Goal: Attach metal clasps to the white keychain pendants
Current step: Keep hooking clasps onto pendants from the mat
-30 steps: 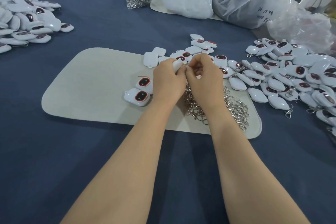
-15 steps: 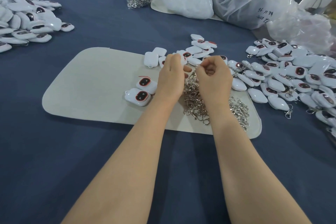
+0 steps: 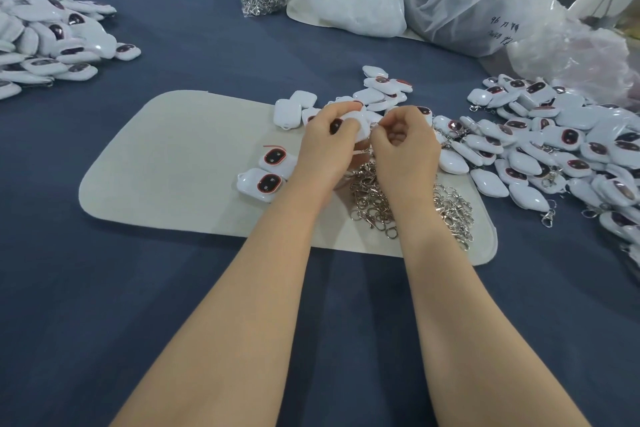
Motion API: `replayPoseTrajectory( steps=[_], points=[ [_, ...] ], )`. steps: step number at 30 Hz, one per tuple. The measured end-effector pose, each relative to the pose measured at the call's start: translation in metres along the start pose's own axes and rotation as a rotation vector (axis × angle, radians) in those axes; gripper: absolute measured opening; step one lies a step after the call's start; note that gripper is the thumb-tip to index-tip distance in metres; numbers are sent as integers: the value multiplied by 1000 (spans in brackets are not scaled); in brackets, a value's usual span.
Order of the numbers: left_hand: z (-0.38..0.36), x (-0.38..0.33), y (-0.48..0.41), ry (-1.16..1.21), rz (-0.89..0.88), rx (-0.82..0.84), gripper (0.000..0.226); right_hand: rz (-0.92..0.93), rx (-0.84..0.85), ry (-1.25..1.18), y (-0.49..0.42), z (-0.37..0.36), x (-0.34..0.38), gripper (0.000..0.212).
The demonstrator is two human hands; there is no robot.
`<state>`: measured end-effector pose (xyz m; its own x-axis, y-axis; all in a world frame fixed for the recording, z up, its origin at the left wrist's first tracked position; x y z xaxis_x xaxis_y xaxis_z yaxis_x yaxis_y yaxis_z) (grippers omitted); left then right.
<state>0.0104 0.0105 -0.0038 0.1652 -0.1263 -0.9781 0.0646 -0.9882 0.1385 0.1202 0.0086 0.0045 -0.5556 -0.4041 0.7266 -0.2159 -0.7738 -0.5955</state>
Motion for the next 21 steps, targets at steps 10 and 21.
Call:
replayPoseTrajectory(
  steps=[10, 21],
  points=[
    [3, 0, 0, -149, -41, -90, 17, 27, -12, 30, 1, 0, 2, 15],
    [8, 2, -2, -170, -101, -159, 18, 94, 47, 123, 2, -4, 3, 16]
  ],
)
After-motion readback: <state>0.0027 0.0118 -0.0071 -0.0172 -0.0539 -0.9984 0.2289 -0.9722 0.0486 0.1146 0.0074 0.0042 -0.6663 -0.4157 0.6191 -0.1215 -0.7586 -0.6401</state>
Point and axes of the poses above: each hand's wrist, its own y-axis away from the middle knuckle, its own z-axis out of the back of the hand, x = y × z, the point moved 4 cm from there along -y, towards the middle knuckle, and after that the axes turned 10 degrees about z, right-handed, at the moved point
